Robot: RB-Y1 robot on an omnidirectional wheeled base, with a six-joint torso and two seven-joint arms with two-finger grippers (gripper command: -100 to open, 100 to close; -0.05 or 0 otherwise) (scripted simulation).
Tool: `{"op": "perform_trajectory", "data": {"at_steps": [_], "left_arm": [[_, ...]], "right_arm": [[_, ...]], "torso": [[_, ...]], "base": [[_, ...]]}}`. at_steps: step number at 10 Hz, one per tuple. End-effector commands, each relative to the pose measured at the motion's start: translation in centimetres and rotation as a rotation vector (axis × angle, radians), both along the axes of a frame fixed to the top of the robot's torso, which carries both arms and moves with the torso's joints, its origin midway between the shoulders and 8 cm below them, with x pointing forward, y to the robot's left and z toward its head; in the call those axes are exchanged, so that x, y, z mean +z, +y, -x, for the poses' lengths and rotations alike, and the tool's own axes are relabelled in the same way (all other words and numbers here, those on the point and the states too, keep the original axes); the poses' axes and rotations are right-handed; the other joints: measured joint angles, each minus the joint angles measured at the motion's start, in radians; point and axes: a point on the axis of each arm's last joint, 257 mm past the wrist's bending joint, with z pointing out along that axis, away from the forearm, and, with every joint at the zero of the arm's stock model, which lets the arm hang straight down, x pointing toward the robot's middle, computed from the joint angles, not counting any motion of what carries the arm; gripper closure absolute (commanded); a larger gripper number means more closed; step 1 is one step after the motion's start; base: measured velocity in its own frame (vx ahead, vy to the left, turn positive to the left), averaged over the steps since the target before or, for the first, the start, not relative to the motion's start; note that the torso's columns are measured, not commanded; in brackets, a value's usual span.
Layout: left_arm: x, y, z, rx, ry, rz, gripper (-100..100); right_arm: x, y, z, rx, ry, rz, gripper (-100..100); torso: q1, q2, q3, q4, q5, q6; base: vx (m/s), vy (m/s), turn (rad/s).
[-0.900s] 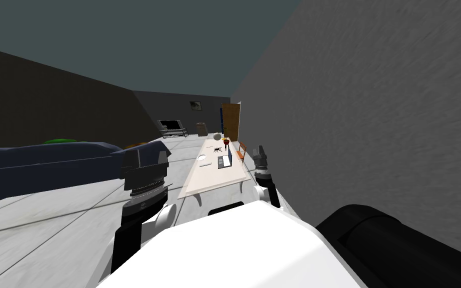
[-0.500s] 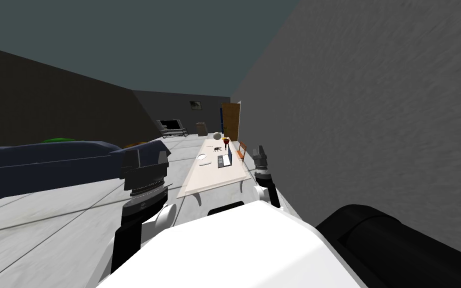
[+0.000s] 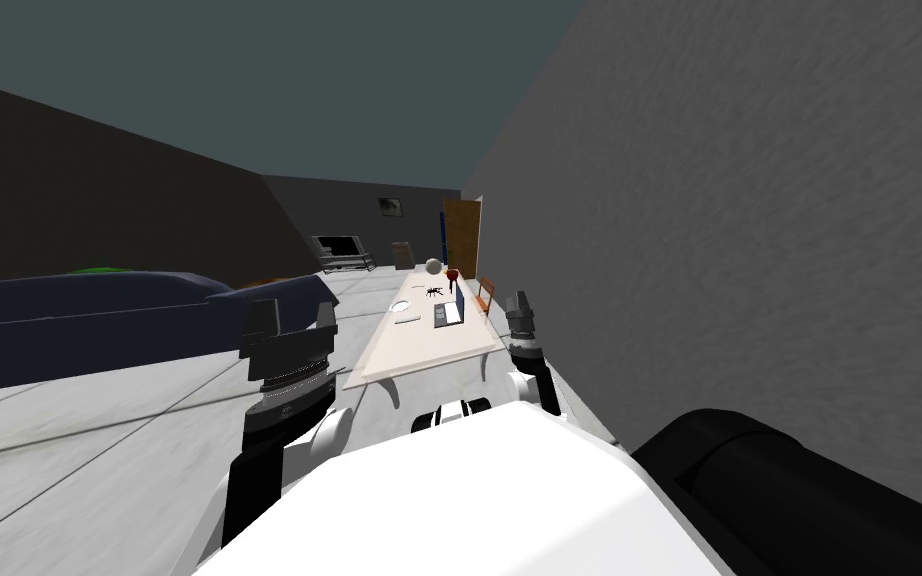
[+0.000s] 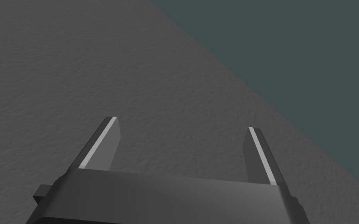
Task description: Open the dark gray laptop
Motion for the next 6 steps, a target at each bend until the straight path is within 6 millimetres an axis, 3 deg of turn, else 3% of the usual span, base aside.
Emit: {"op": "perform_trajectory", "data": {"at_steps": [1, 3, 6], "left_arm": [[0.0, 0.0, 0.0, 0.0, 0.0, 0.0, 0], [0.0, 0.0, 0.0, 0.0, 0.001, 0.0, 0], [0.0, 0.0, 0.0, 0.0, 0.001, 0.0, 0]], "right_arm": [[-0.5, 0.3, -0.3, 0.006, 0.022, 0.048, -100], [-1.5, 0.4, -0.8, 0.003, 0.065, 0.129, -100], [-3.9, 0.1, -1.8, -0.033, 0.152, 0.271, -100]], "torso": [[0.0, 0.074, -0.148, 0.074, 0.0, 0.0], [0.0, 0.117, -0.236, 0.117, 0.0, 0.0], [0.0, 0.12, -0.242, 0.121, 0.0, 0.0]], "base": [[0.005, 0.004, 0.048], [-0.002, 0.007, 0.096], [-0.001, 0.013, 0.16]]}}
